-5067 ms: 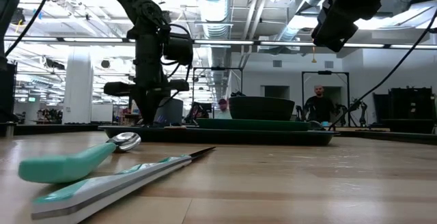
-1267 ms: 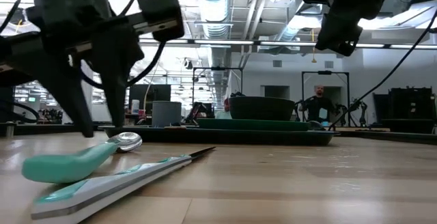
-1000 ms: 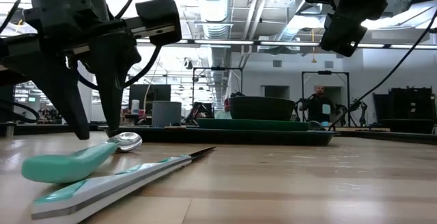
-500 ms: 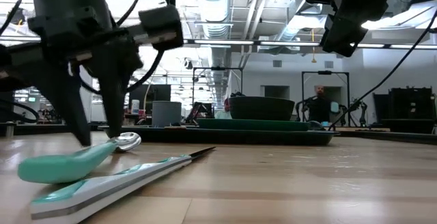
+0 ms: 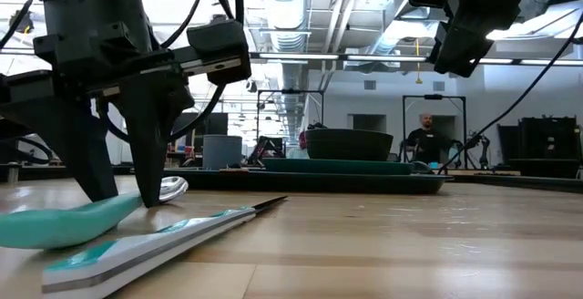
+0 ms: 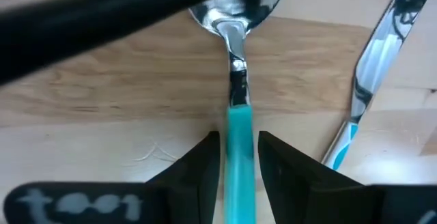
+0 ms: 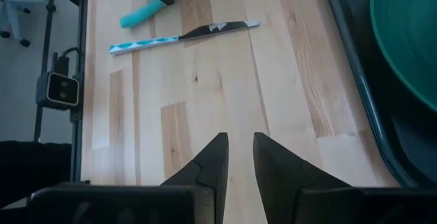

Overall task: Set up tray
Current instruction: Put the blue spoon to the right of the blue fork on the dark green tray

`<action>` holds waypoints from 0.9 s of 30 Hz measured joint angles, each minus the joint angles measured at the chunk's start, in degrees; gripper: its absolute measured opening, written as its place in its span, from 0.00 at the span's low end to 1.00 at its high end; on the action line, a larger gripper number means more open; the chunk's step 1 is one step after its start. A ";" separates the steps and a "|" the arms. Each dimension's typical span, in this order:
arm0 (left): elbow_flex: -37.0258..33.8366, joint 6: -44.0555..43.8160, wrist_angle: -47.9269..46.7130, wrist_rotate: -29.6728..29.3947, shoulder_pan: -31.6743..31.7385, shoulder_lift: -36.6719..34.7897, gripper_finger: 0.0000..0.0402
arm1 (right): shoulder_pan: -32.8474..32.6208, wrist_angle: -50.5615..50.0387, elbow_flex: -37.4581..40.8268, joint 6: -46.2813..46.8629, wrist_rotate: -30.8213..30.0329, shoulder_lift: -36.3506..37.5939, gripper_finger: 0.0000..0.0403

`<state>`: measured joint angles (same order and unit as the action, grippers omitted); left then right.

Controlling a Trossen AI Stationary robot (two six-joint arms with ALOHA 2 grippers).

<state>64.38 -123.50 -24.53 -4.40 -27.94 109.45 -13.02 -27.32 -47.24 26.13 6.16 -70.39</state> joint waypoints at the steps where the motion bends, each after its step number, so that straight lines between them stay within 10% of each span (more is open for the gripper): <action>1: 0.00 0.69 0.02 0.09 0.06 0.02 0.24 | 0.00 -0.09 0.00 -0.44 -0.01 0.00 0.16; 21: -0.24 2.99 -0.37 -1.28 0.15 -0.65 0.06 | 0.00 -0.25 0.00 -1.16 0.00 0.00 0.16; 27: -0.55 2.85 -5.92 -11.89 1.30 -6.04 0.06 | -0.05 -2.57 0.00 -1.32 0.02 0.00 0.16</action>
<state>63.83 -120.64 -30.46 -16.30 -26.64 103.41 -13.07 -29.89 -47.24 24.82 6.17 -70.39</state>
